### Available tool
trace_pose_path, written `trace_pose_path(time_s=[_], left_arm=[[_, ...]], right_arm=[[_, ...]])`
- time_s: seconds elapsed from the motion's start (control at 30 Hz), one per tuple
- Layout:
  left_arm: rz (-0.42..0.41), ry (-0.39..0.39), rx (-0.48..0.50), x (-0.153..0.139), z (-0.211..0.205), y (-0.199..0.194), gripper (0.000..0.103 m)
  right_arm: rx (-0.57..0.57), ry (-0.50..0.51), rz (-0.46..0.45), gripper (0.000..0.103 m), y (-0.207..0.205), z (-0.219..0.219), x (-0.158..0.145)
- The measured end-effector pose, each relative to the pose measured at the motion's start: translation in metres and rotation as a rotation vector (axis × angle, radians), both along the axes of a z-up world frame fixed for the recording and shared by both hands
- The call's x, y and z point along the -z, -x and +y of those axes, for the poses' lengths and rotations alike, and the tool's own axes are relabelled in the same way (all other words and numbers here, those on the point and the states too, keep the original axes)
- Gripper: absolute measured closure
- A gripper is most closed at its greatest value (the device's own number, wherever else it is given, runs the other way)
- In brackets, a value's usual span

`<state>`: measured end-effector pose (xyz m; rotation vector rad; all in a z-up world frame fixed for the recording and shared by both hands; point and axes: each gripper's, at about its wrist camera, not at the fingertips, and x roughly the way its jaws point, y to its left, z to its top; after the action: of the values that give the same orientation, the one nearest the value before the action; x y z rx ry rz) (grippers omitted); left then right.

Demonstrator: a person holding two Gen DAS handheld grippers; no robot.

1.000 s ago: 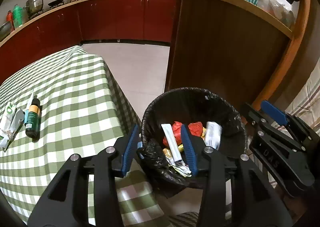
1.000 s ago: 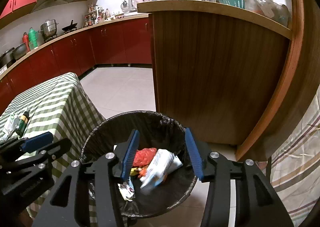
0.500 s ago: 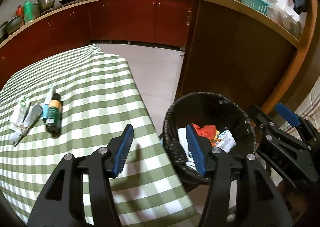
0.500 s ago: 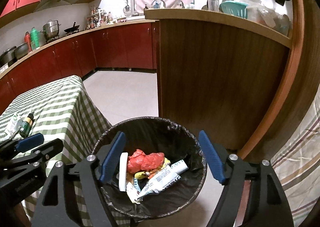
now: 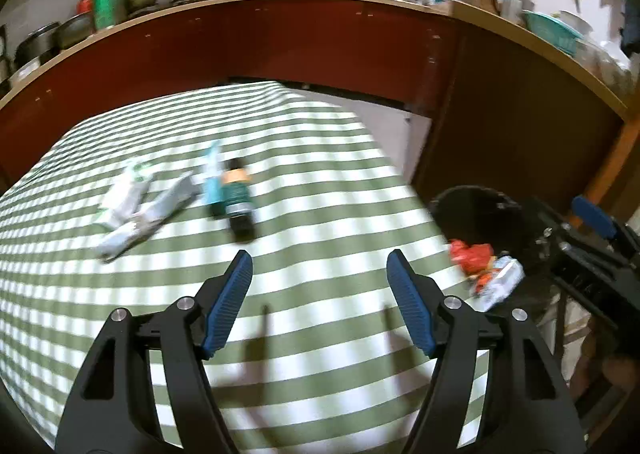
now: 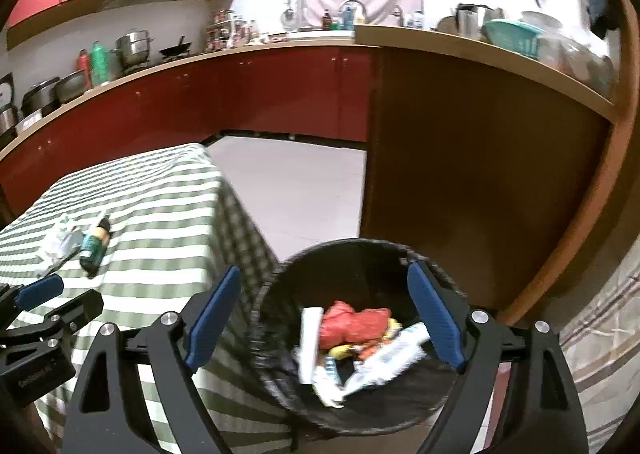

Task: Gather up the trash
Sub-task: 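Move both open tools away from the bin back toward the table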

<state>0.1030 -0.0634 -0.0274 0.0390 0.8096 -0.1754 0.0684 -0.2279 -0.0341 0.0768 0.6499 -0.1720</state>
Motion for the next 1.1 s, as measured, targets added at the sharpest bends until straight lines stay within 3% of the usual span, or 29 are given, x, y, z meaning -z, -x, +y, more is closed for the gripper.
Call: trace_pose_path(time_s=[0.3, 0.5, 0.83, 0.93, 1.1], left_arm=[[-0.017, -0.050, -0.143, -0.003, 0.074, 0.000, 0.033], [-0.003, -0.039, -0.225, -0.003, 0.119, -0.007, 0.033], [-0.006, -0.040, -0.268, -0.005, 0.158, -0.015, 0.033], [-0.002, -0.034, -0.269, -0.005, 0.165, -0.020, 0.033], [-0.005, -0.024, -0.248, -0.004, 0.169, -0.028, 0.032]], right_arm=[[-0.116, -0.001, 0.016, 0.019, -0.014, 0.058, -0.004], [-0.193, -0.008, 0.035, 0.019, -0.030, 0.099, -0.004], [-0.288, -0.004, 0.073, 0.019, -0.069, 0.156, 0.002], [-0.303, 0.009, 0.086, 0.024, -0.082, 0.170, 0.003], [-0.318, 0.010, 0.139, 0.043, -0.099, 0.184, 0.011]])
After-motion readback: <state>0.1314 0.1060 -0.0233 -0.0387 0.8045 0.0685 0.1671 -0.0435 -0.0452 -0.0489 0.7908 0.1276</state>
